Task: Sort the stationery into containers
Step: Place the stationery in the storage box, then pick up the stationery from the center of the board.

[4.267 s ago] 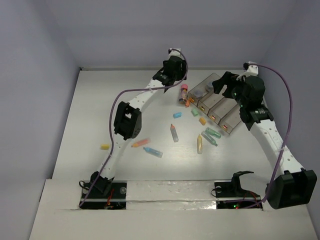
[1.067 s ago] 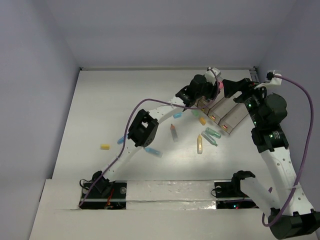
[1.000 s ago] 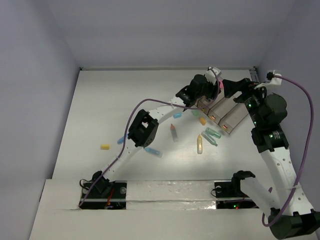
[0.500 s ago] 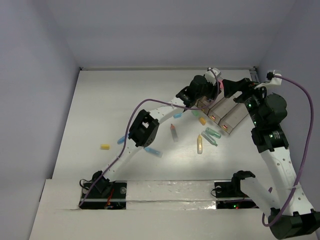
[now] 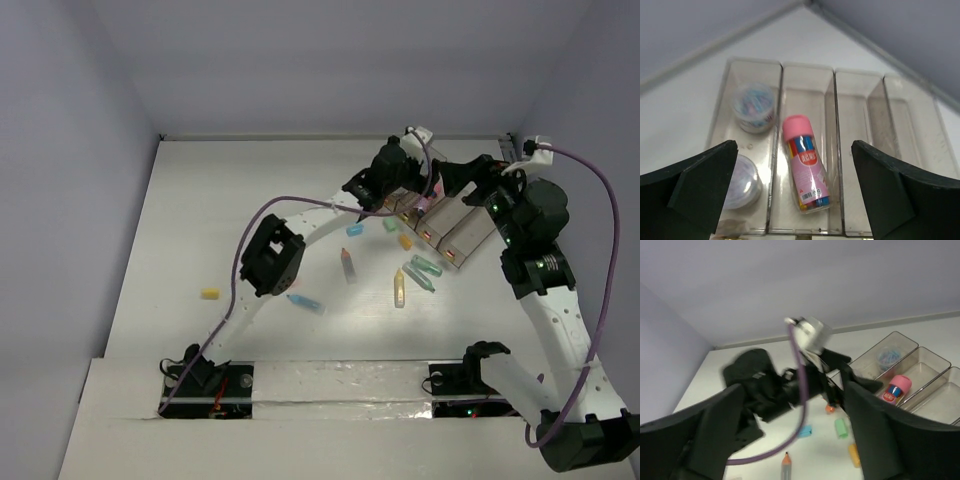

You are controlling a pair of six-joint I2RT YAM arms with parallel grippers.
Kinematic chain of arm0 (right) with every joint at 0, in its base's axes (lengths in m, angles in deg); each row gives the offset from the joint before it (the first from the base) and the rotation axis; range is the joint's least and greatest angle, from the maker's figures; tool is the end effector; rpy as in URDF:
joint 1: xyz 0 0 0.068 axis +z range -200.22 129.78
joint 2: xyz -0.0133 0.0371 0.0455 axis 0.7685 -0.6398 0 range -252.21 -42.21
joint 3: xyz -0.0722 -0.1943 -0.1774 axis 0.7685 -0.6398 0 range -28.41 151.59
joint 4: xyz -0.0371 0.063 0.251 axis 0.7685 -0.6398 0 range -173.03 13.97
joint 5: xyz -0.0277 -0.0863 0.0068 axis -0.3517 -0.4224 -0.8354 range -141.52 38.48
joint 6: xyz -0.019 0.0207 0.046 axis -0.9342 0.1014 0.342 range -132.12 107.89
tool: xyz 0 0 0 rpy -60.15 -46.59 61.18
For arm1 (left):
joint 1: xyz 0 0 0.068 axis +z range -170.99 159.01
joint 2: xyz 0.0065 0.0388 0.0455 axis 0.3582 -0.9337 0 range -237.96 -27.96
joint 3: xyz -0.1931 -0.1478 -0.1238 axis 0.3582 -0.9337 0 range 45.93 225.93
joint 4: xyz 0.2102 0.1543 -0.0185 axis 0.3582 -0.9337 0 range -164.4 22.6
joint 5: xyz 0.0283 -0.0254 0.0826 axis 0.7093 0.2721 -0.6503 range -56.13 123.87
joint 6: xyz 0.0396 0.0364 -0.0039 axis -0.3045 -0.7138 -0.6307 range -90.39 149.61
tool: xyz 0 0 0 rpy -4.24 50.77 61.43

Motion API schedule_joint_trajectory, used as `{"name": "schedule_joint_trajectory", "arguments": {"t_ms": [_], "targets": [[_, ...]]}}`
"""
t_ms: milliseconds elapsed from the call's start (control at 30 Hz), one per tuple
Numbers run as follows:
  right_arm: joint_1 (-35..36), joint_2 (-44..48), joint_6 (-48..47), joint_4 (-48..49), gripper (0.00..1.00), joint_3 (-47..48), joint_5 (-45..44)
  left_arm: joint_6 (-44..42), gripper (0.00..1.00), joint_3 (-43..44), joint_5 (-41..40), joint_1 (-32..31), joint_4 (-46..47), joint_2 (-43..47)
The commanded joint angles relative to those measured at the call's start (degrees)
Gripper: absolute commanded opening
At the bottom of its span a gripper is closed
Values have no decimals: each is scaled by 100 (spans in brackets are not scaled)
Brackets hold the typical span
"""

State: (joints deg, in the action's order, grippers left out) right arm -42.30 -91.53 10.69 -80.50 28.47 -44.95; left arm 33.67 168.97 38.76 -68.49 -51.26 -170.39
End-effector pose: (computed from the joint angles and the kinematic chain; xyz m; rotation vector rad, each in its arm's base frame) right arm 0.1896 0.0305 0.4113 0.1068 1.5355 0.5147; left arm 0.3960 -0.4367 0.2436 0.6849 1.5360 -0.7551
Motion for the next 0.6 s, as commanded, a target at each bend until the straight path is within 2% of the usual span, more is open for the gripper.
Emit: {"name": "schedule_joint_trajectory", "arguments": {"t_ms": [0, 67, 100, 133, 167, 233, 267, 333, 367, 433, 467, 500, 567], "targets": [[-10, 80, -13, 34, 79, 315, 274, -2, 99, -200, -688, -4, 478, 1656], [-10, 116, 57, 34, 67, 341, 415, 165, 99, -788, -935, 127, 486, 2303], [-10, 116, 83, 43, 57, 341, 598, 366, 98, -1121, -1198, 128, 547, 2569], [-10, 116, 101, 51, 54, 341, 704, 472, 98, -1499, -1340, 197, 635, 2893], [-10, 81, 179, 60, 53, 324, 793, 569, 98, -2512, -1498, 198, 958, 3627], [-10, 2, 320, 217, 50, 262, 1186, 928, 98, -3624, -2006, 267, 1329, 4413], [-10, -138, 495, 332, 49, 184, 1337, 1070, 98, -4604, -2157, 268, 1548, 5156], [121, -323, 645, 664, 49, 130, 1819, 1464, 98, -5445, -2534, 399, 1585, 5881], [313, -428, 707, 771, 49, 113, 1917, 1597, 98, -6180, -2649, 400, 1576, 6572], [691, -823, 690, 860, 49, 156, 1832, 1895, 98, -7017, -2878, 514, 1331, 7217], [945, -964, 603, 825, 49, 209, 1717, 1958, 98, -7205, -2975, 514, 1156, 7847], [1487, -1331, 385, 790, 49, 357, 1447, 2028, 98, -7372, -3115, 514, 711, 8141], [1965, -1772, 181, 728, 49, 542, 1347, 2186, 98, -7749, -3212, 567, -27, 9043]]}}
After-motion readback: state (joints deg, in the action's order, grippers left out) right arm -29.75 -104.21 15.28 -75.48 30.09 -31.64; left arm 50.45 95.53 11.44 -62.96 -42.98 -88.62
